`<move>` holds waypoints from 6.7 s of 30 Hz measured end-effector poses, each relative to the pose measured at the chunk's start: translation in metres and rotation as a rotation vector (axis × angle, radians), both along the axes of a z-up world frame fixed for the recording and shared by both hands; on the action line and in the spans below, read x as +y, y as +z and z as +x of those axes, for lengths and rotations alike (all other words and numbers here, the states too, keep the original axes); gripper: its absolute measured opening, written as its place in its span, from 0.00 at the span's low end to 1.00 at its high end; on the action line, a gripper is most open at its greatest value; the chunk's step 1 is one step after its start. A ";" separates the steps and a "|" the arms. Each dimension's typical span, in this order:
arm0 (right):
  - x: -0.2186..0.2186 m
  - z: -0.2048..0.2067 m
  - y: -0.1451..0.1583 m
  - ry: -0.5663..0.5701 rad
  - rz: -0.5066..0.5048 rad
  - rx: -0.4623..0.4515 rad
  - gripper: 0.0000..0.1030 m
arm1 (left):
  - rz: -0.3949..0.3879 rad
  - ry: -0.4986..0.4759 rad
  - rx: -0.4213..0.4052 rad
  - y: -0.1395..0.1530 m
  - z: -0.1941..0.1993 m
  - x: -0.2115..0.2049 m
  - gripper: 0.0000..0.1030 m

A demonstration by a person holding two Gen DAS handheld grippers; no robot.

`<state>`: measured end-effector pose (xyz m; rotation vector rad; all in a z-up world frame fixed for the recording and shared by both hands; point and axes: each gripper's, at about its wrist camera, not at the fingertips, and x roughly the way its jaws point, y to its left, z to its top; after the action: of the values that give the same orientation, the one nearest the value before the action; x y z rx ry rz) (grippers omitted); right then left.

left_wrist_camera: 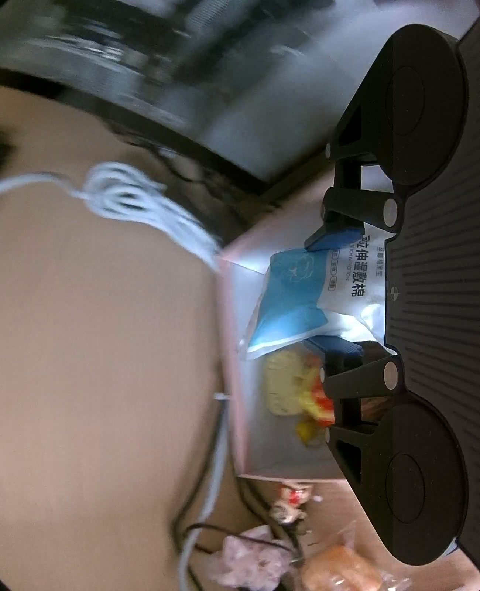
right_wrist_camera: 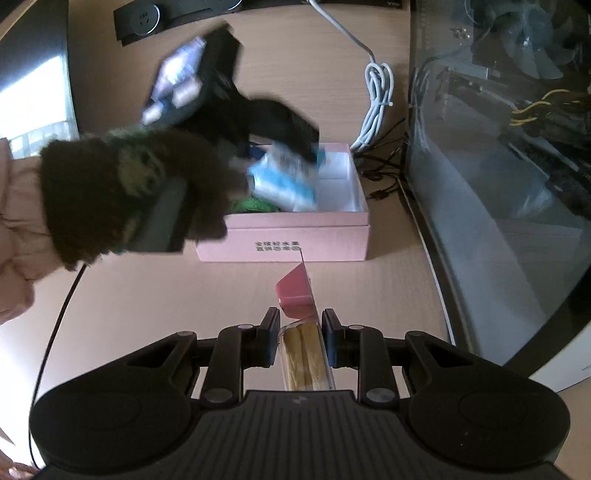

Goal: Organize objects

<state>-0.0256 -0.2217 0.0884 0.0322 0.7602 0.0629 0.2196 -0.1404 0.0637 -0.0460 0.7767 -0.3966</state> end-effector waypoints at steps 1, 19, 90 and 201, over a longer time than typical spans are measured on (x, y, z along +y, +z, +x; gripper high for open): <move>-0.002 0.000 -0.001 0.003 -0.009 0.000 0.23 | 0.014 -0.011 -0.011 -0.004 -0.004 -0.002 0.54; -0.038 0.126 0.048 -0.072 0.253 -0.060 0.23 | -0.213 0.162 0.001 0.042 -0.127 0.144 0.51; 0.160 0.011 -0.032 0.085 -0.245 0.017 0.94 | -0.141 0.821 0.089 -0.032 -0.010 0.378 0.09; 0.188 0.123 0.026 0.229 0.016 -0.089 1.00 | 0.007 0.420 0.074 -0.024 -0.146 0.301 0.51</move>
<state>0.0974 -0.0336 0.1148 -0.0420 0.6723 0.2868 0.0738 0.1611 0.0399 -0.2145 0.8177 0.0067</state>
